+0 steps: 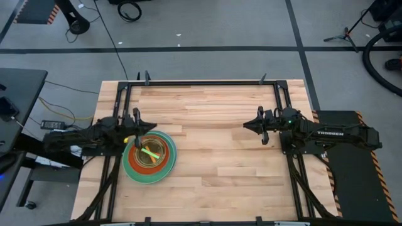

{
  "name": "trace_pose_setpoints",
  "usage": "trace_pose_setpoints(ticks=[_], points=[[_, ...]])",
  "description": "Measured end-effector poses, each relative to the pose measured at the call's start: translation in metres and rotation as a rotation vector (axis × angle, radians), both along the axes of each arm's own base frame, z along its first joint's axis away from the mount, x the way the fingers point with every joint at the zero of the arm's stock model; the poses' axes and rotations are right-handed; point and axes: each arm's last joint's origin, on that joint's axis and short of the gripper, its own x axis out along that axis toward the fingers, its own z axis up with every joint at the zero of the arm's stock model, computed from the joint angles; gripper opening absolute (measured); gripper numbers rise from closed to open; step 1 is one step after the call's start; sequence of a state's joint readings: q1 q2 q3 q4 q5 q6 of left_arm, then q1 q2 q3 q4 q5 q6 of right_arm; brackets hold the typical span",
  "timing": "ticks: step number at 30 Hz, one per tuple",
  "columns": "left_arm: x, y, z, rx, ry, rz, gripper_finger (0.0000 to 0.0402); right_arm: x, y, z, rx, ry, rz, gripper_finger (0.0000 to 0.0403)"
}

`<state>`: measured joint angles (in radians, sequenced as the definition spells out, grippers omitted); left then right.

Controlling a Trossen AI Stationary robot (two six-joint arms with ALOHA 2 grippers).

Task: Stack plastic plates
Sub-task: Return to Home Position

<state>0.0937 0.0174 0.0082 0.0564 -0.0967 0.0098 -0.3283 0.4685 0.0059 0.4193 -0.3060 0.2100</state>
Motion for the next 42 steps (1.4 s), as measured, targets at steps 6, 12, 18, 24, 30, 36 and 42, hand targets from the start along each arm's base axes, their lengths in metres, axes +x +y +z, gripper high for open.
trace_pose_setpoints(ticks=[6,12,18,24,30,36,42], points=[[0.001,-0.010,-0.001,0.063,0.022,-0.112,0.0009,0.000,0.000,0.000,-0.002,-0.004,0.000,0.0043],[0.001,-0.010,-0.001,0.058,0.020,-0.119,0.0017,0.000,0.000,0.000,-0.004,-0.005,0.001,0.0043],[0.001,-0.015,-0.002,0.027,0.023,-0.255,0.0018,0.000,0.000,0.000,-0.004,-0.004,0.001,0.0044],[0.000,-0.015,0.001,0.034,-0.013,-0.246,0.0007,0.000,0.000,0.000,-0.004,-0.004,0.001,0.0043],[0.000,-0.015,0.001,0.028,-0.008,-0.242,0.0008,0.000,0.000,0.001,-0.004,-0.005,0.001,0.0044],[0.000,-0.015,-0.002,0.000,0.013,-0.237,0.0010,0.000,0.000,0.001,-0.004,-0.005,0.002,0.0043],[0.000,-0.015,-0.002,-0.022,0.017,-0.238,0.0010,0.000,0.000,0.001,-0.004,-0.005,0.002,0.0045]])
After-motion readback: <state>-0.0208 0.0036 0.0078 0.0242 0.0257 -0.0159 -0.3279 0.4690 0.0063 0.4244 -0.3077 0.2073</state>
